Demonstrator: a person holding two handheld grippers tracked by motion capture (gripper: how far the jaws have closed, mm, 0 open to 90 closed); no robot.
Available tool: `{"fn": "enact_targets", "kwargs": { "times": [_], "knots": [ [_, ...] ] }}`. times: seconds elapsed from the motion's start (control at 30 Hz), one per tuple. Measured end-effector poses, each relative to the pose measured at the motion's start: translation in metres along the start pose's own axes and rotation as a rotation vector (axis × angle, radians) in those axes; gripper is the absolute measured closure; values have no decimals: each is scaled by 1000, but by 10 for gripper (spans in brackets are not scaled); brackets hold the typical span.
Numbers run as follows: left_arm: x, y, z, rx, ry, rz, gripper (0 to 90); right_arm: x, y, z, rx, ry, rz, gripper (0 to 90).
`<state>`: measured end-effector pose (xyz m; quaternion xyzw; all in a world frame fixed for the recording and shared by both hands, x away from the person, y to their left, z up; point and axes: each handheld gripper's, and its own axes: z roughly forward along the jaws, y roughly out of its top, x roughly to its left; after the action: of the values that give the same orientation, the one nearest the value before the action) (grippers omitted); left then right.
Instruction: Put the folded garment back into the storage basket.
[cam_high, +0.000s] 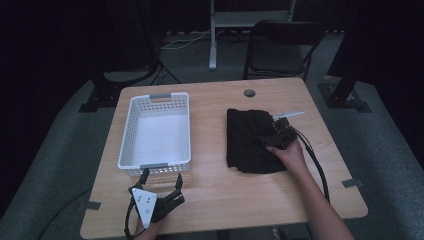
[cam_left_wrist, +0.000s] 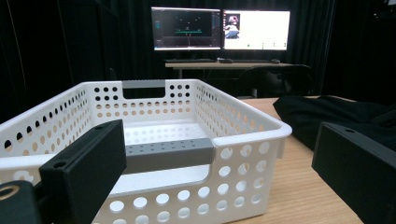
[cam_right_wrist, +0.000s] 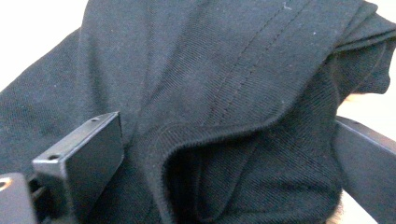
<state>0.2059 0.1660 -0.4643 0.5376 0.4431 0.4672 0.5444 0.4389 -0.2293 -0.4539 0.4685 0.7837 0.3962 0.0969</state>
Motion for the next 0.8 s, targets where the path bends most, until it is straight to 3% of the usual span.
{"fn": "enact_targets", "kwargs": {
  "times": [0.2,0.33,0.53,0.63,0.8],
  "knots": [
    [0,0,0,-1,0,0,45,3,0,0,4,-10,-22,66],
    [0,0,0,-1,0,0,45,7,-1,-2,8,13,-38,216],
    [0,0,0,-1,0,0,45,4,-1,-5,10,47,-22,316],
    [0,0,0,-2,0,0,45,5,-2,-6,9,69,-5,408],
    [0,0,0,-3,0,0,45,8,-3,-10,-17,47,-8,530]
  ]
}}
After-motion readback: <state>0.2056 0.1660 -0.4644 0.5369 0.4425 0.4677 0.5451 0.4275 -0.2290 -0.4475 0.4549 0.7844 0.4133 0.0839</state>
